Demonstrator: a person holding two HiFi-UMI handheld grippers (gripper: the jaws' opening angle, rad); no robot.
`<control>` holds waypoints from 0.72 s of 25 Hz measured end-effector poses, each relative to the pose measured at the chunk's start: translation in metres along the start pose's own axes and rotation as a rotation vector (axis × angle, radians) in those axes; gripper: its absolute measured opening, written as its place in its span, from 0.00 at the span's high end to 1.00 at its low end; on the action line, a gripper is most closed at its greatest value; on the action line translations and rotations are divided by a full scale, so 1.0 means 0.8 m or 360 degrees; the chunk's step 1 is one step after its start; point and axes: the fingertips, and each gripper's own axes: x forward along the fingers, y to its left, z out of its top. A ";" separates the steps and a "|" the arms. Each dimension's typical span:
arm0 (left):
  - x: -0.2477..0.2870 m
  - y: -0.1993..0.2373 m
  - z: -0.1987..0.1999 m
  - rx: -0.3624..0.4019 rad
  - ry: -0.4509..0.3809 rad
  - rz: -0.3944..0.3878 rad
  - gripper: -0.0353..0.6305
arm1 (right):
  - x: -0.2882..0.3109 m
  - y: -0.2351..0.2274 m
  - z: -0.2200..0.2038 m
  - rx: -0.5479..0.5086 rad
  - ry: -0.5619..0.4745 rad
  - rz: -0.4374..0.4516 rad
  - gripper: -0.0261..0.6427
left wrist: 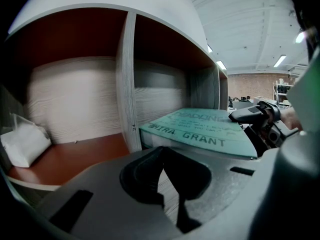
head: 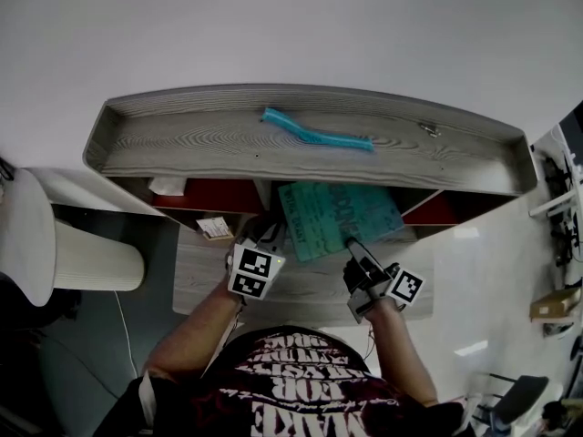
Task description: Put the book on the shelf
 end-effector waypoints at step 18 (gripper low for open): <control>-0.041 -0.005 -0.051 -0.0084 0.0086 -0.0030 0.94 | 0.022 0.001 -0.007 0.0145 -0.0094 -0.0011 0.68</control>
